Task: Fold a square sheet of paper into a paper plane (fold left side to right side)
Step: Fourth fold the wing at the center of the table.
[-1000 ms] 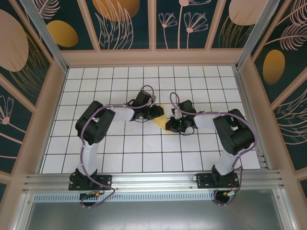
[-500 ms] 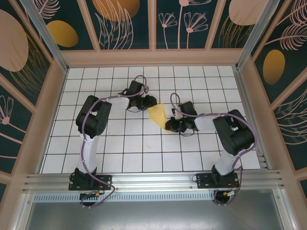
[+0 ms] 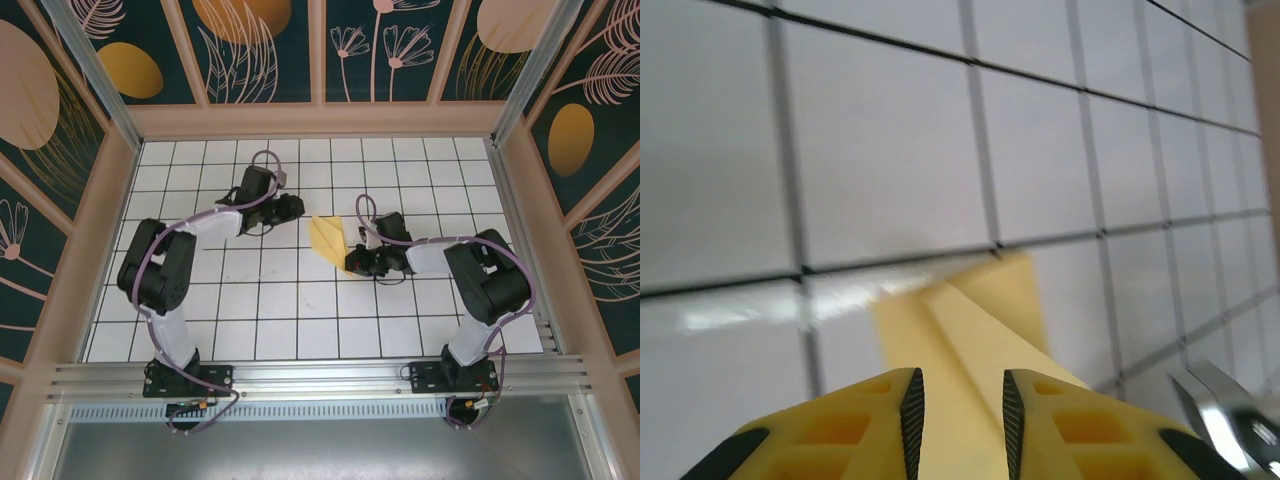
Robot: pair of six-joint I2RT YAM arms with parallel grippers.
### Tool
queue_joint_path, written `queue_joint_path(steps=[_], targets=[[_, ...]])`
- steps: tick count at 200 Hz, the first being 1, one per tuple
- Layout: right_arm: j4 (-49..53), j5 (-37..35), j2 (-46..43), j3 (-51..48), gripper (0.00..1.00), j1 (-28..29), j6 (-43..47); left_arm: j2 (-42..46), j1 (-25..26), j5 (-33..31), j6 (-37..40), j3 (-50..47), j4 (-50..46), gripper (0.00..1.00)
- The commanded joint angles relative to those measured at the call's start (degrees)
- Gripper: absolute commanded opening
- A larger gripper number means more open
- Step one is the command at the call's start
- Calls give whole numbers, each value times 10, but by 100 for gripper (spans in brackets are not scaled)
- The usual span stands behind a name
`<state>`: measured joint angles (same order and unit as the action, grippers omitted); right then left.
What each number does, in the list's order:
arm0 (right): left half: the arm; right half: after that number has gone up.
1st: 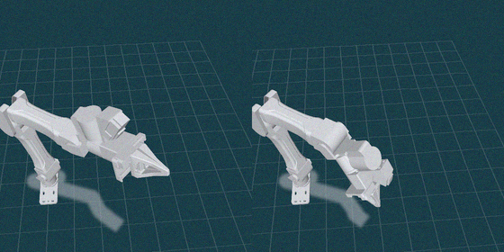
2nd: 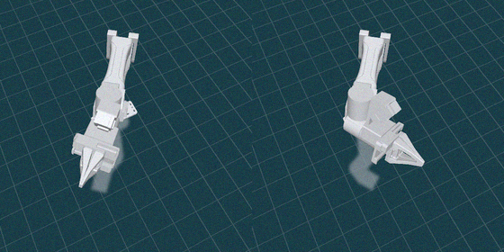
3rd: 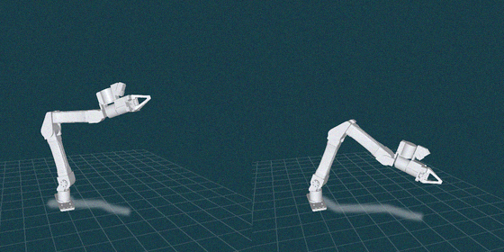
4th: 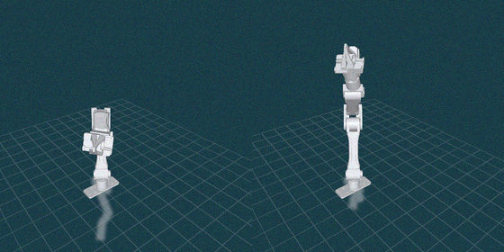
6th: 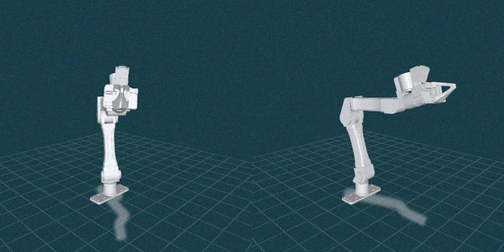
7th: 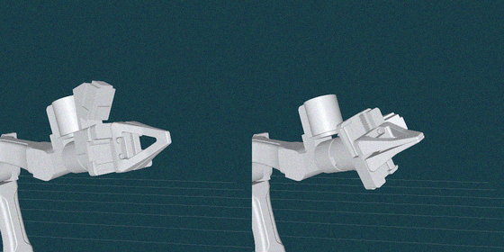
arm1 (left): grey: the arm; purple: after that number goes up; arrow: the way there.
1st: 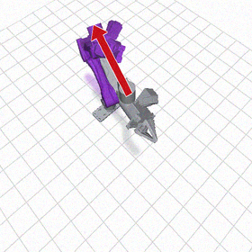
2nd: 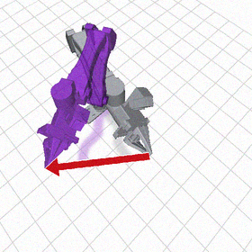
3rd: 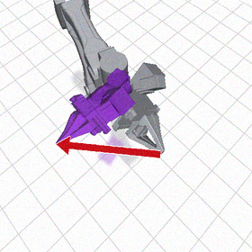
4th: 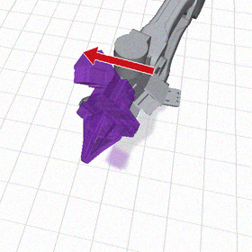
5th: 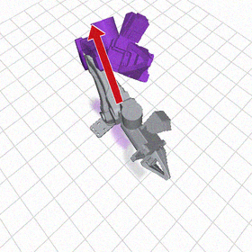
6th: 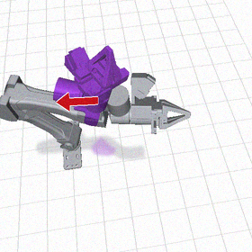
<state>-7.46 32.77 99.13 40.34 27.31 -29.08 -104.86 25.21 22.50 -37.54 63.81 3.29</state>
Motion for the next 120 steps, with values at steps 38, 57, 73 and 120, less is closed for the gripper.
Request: queue_joint_path(steps=[38, 57, 73, 120], targets=[[97, -56, 14, -37, 0, -6, -2, -10, 114, 45, -79, -60, 105, 27], [100, -58, 12, -36, 0, -6, -2, -33, 128, 51, -90, -57, 114, 26], [101, -58, 11, -36, 0, -6, -2, -50, 137, 60, -96, -52, 121, 26], [100, -57, 15, -33, 0, -5, -2, -75, 149, 78, -108, -49, 141, 25]])
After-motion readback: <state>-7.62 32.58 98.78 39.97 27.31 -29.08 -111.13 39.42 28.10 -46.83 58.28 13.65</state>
